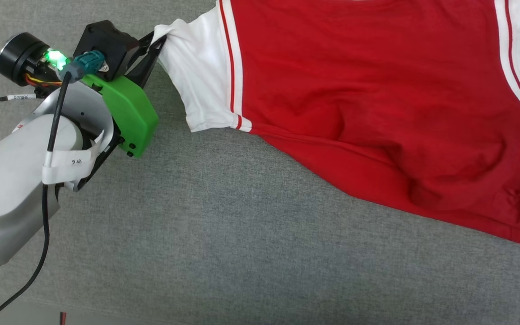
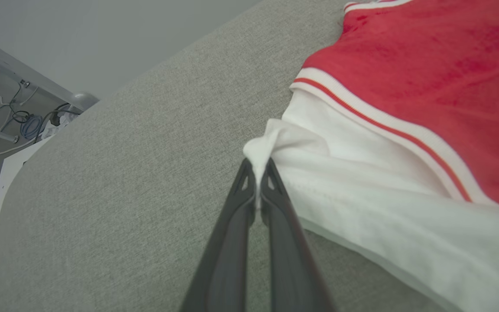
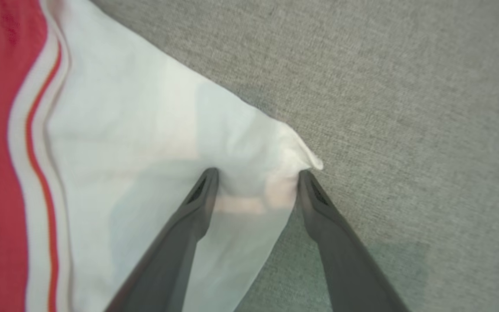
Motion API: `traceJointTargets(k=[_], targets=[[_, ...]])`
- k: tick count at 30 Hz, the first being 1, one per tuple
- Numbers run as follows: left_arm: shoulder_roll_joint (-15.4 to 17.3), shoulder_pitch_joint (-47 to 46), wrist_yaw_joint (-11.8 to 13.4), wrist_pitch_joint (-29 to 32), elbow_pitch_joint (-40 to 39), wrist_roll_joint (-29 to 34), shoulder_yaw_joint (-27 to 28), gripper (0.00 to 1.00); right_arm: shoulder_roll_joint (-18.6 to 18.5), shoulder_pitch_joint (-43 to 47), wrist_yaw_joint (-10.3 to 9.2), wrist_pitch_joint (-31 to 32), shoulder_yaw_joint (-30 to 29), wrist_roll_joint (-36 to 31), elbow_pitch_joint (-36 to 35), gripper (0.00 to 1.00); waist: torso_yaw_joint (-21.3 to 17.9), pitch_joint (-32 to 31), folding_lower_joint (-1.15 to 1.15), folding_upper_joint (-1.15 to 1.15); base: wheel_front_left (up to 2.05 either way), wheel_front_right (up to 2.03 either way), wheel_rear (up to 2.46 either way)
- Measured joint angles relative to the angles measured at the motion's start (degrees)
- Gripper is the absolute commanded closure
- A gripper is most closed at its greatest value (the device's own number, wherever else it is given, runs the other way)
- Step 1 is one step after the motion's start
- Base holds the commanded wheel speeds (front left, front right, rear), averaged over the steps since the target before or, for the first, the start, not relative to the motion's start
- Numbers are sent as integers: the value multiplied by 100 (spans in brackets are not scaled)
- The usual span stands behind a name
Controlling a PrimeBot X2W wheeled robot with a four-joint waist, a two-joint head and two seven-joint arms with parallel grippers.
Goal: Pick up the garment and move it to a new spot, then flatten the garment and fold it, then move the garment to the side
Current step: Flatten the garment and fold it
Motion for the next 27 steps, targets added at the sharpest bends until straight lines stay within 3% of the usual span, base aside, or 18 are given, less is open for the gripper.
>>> traceJointTargets(k=[13, 20, 27], targets=[[-1, 17, -108, -233, 386, -55, 0, 100, 181, 163, 2, -2050, 435, -54, -8, 100, -222, -716, 0, 0, 0, 0, 0], [51, -36, -41, -606, 268, -52, 242, 100, 44, 163, 3, -3125, 330, -81, -174, 100, -365, -1310, 0, 0, 0, 0, 0], [188, -381, 53, -851, 70, 43, 504, 100, 5, 135, 3, -3756, -47, -323, -318, 100, -527, -1848, 0, 0, 0, 0, 0]])
